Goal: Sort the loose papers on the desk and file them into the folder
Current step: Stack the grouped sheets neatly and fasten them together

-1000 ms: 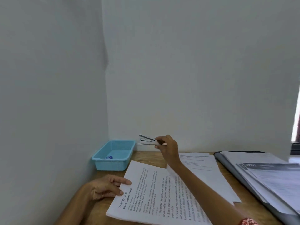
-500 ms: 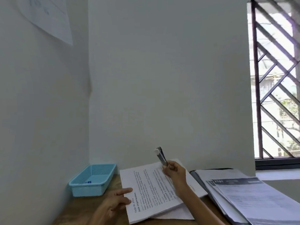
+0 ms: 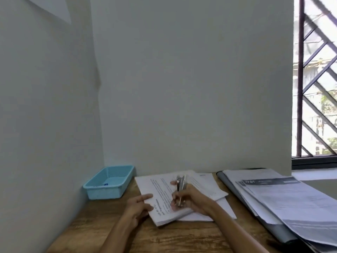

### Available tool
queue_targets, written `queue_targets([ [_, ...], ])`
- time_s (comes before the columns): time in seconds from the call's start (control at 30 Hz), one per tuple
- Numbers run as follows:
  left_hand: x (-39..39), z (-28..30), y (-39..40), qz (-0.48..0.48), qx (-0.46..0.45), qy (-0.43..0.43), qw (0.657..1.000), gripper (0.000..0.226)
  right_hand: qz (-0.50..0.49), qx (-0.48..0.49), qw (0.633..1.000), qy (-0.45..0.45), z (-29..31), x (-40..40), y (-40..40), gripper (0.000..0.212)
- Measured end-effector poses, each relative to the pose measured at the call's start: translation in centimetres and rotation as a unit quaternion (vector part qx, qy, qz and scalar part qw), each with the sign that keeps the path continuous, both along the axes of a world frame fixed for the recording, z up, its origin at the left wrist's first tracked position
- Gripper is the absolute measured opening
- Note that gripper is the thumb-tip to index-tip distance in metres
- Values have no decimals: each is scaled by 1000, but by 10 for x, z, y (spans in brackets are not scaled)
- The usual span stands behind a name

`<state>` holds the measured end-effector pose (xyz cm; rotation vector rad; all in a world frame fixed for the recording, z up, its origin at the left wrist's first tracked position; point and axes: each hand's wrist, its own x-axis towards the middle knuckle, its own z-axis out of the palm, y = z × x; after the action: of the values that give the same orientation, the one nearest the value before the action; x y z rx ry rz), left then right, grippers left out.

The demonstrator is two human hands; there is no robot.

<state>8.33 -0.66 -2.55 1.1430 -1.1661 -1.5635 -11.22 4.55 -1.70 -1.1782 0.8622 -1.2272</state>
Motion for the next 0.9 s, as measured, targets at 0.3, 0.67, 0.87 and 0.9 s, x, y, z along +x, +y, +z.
queue_targets([
  [0.3,9,4,-2,72,-58,75,993,42,74,71,980,170,2,13,17,51],
  [0.67,7,10,4,160,-123,165,965,47,-149,41,988,12,-11,33,8,28],
  [0.87,-7,3,10,144,-109,154,971,47,-243,45,966,-77,-12,37,1,21],
  [0.9,-8,2,10,140,-104,154,973,47,-249,47,964,-75,-12,36,1,22],
])
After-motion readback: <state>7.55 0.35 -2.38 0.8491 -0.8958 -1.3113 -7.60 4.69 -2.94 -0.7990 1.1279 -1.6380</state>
